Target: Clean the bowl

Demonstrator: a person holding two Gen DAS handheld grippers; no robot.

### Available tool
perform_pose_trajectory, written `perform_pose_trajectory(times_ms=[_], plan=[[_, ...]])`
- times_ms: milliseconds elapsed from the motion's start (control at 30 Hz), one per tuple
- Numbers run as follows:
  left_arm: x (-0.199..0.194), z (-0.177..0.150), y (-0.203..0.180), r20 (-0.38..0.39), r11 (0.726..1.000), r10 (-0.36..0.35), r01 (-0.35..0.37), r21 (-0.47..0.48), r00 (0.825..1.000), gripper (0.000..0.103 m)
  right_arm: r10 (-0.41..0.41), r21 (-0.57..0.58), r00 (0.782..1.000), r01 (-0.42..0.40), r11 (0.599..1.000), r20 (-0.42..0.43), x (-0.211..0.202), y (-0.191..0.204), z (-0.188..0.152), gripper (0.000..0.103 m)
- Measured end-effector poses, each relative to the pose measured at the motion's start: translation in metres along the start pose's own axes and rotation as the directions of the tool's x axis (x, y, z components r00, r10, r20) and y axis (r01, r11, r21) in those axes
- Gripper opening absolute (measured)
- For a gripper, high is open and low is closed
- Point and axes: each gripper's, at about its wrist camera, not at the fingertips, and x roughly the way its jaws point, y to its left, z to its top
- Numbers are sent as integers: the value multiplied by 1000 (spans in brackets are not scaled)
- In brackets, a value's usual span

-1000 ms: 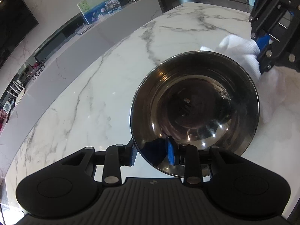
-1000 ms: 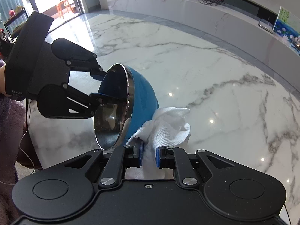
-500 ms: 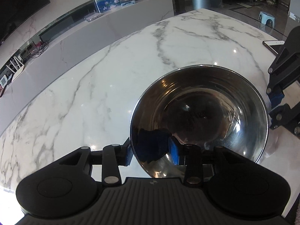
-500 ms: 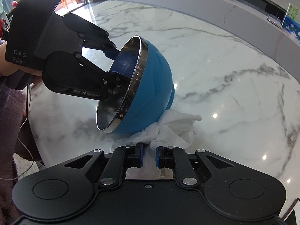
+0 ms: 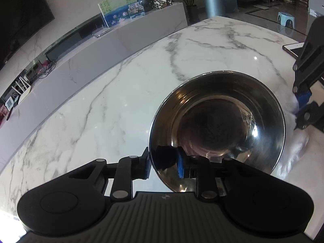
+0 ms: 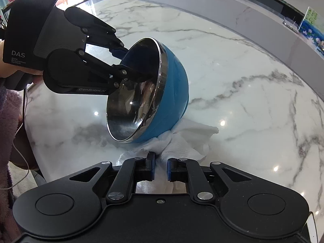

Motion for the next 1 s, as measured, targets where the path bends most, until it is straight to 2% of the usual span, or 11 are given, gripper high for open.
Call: perform_pose_trajectory(times_ms=[200,400,667,1000], plan=[[2,2,-9,10,998,25,-26,57,1000,22,-37,13,998,36,999,55,-28,-14,11,9],[4,2,-9,5,998,22,-22,51,1000,22,-19,50,995,14,999,98,-41,-22,19,9],[4,1,-4,-19,1000,12,-12,3,1000,23,-16,100,996,7,995,92,-19,-23,13,9],[5,0,-2,-40,1000,16,-16,-5,999,27,14,120,998,-20,993,55,5,-16,0,9]])
